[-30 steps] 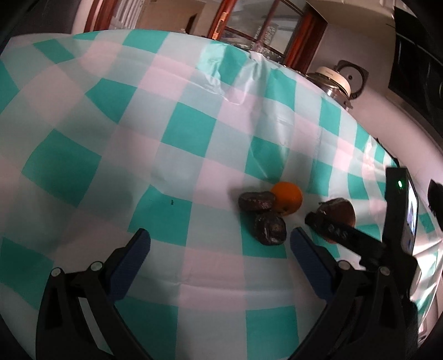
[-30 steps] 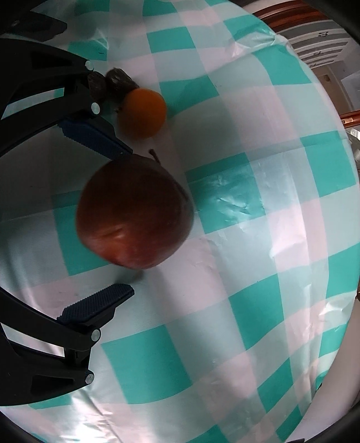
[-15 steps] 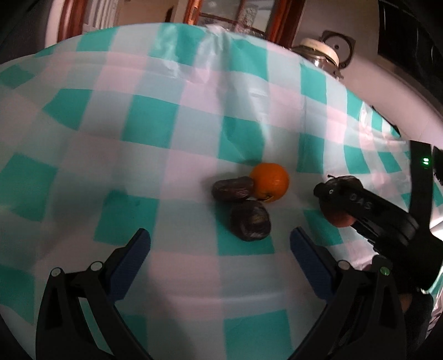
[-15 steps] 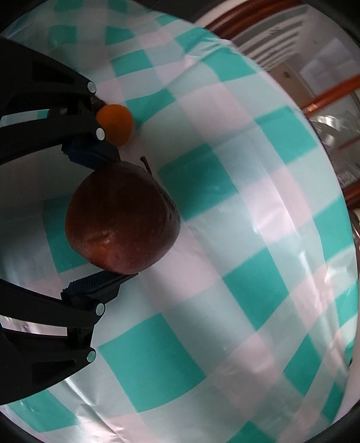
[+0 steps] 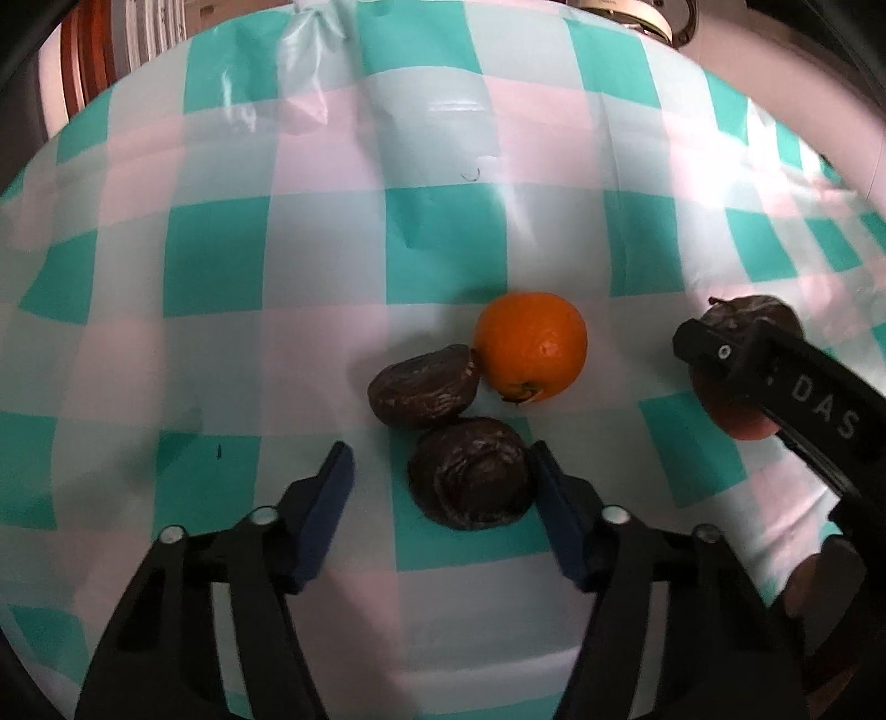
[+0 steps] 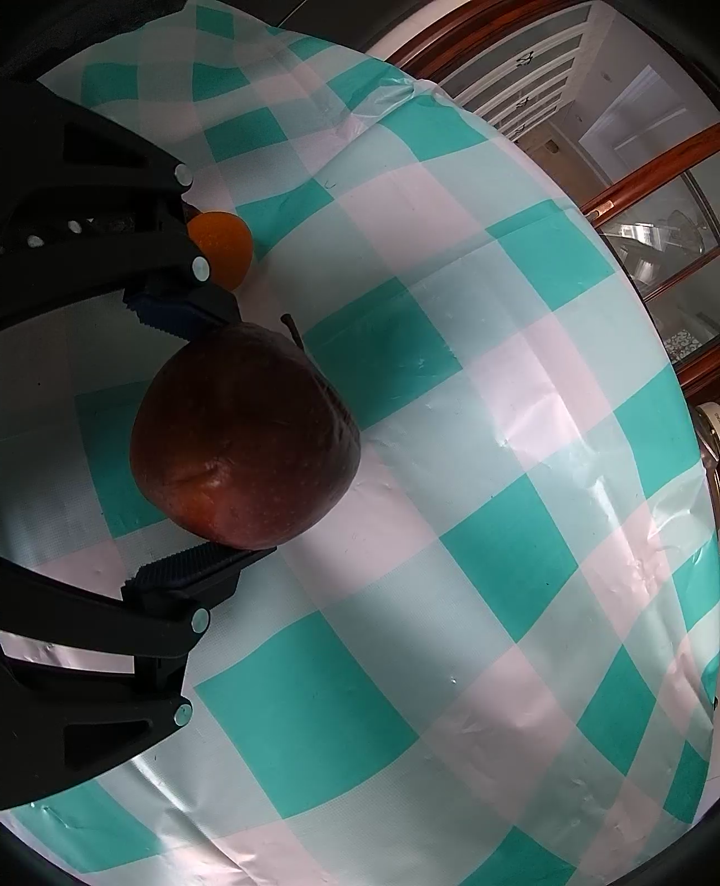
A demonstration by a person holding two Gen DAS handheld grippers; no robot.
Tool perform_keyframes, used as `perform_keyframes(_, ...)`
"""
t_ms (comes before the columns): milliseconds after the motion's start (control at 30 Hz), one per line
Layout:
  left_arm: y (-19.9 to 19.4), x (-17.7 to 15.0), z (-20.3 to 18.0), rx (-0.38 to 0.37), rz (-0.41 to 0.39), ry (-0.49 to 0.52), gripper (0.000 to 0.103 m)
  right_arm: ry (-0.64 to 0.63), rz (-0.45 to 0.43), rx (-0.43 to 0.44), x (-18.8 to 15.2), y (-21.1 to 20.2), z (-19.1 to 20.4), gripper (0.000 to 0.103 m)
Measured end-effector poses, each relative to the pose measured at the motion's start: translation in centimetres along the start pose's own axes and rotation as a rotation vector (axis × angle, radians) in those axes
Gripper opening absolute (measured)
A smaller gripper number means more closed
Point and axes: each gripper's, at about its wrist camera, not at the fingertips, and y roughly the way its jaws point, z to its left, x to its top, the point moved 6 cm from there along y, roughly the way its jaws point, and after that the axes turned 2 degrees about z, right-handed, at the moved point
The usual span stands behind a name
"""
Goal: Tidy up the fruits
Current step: 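Grasp the red apple with the right tool while the left tool grasps a dark mushroom, then carry the red apple and mushroom into the white box and open both tools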
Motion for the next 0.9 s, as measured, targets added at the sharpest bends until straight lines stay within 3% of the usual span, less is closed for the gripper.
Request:
perform_keyframes(33, -0.2, 0.2, -0.2, -0.004, -0.005, -0.001, 0.046, 0.001, 0.000, 0.002, 0.0, -0.1, 0.0, 0.064)
perform_keyframes(67, -0.3, 0.1, 0.0, 0.003, -0.010, -0.008, 0.042, 0.002, -0.001, 0.003, 0.0, -0.2, 0.0, 0.064)
perform_keyframes(200, -1.1, -0.5, 1.1, -0.047, -0.038, -0.044, 0.041, 0.010, -0.006, 0.018, -0.2, 0.1, 0.0, 0.064)
perform_keyframes(333, -4.4, -1.6, 2.6, -0.070, -0.134, -0.082, 0.041, 0.017, -0.007, 0.035, 0.0, 0.1, -0.3, 0.064)
perform_keyframes(600, -9.3, -8.9, 6.7, -0.152, -0.155, -0.185, 0.042, 0.020, -0.008, 0.048, 0.0, 0.4, -0.7, 0.064)
perform_keyframes(733, -10.9, -9.9, 8.9, -0.140, -0.177, -0.225, 0.042, 0.020, -0.009, 0.047, 0.0, 0.4, -0.7, 0.064)
perform_keyframes(900, -10.2, -9.4, 8.9, -0.146, -0.166, -0.227, 0.042, 0.018, -0.010, 0.050, 0.1, 0.3, -0.9, 0.064)
